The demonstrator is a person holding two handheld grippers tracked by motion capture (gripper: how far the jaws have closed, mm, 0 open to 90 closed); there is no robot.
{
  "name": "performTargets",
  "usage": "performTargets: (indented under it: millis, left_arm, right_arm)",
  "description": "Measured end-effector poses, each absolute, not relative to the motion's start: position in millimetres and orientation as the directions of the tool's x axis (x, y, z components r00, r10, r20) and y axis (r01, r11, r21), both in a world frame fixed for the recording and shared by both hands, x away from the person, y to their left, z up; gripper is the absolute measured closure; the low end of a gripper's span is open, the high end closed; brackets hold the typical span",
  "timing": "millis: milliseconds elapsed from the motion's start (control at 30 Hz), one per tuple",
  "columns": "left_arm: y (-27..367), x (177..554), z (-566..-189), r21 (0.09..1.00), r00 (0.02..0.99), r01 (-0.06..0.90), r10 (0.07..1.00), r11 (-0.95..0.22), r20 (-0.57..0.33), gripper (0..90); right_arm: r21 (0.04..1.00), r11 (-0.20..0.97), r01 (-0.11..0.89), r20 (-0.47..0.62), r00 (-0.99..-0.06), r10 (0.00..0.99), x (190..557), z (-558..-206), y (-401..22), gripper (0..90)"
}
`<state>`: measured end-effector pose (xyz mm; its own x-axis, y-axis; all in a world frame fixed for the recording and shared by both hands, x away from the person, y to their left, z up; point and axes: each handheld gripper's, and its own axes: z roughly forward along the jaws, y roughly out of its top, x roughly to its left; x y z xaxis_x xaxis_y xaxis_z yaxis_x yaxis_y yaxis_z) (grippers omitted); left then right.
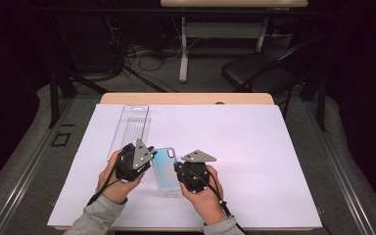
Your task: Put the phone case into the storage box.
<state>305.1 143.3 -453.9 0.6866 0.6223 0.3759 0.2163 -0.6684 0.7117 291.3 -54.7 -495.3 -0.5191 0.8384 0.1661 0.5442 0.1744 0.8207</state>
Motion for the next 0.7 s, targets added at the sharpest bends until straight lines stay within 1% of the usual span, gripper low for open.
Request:
performTargets:
  millis: [700]
  left_arm:
    - [144.4, 305.2, -452.6, 0.711, 0.689, 0.213, 0.619, -0.670, 0.377, 80.4]
  right_arm:
    - [0.823, 0.175, 0.541, 0.168, -0.526, 0.834, 291.9, -495.0, -55.8, 84.3]
